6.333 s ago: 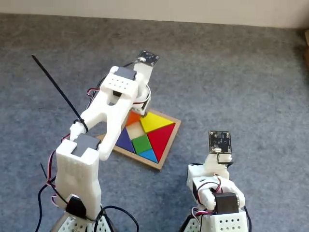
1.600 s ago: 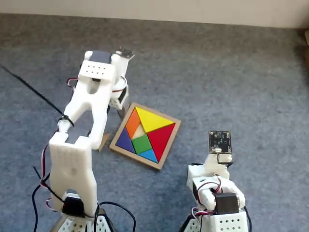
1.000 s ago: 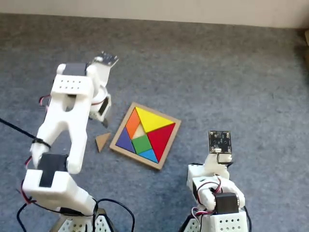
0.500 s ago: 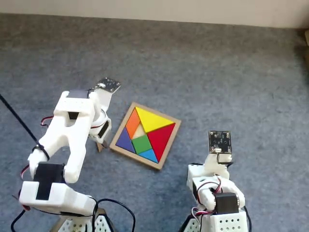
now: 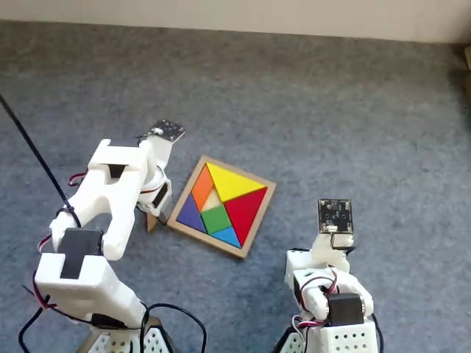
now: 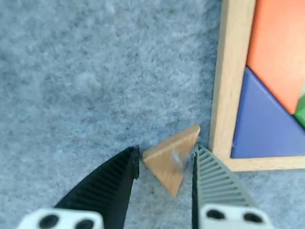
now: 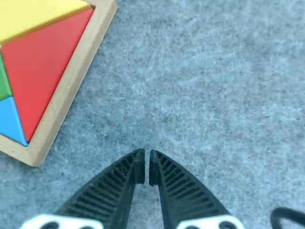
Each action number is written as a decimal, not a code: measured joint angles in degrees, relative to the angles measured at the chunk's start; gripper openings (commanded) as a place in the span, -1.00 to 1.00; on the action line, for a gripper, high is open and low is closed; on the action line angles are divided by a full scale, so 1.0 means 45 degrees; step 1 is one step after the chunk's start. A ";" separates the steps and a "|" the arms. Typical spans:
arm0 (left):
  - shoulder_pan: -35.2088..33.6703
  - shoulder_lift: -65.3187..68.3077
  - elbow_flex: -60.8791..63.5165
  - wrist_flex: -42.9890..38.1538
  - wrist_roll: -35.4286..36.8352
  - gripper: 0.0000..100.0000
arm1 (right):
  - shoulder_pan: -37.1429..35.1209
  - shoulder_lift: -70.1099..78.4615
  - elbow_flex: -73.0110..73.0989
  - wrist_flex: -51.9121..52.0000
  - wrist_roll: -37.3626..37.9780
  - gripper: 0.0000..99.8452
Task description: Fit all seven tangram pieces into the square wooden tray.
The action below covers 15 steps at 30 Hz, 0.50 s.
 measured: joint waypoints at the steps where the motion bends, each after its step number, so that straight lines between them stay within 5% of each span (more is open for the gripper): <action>1: 0.0000 0.0000 -0.0020 0.0000 0.0000 -0.73 | 0.0000 0.0000 0.0000 0.0000 0.0000 -0.93; 10: 0.0078 -0.0156 -0.0059 0.0000 -0.0039 -0.78 | 0.0000 0.0000 0.0000 0.0000 0.0000 -0.93; 15: 0.0000 -0.1270 -0.0078 -0.0020 -0.1348 -0.78 | 0.0000 0.0000 0.0000 0.0000 0.0000 -0.93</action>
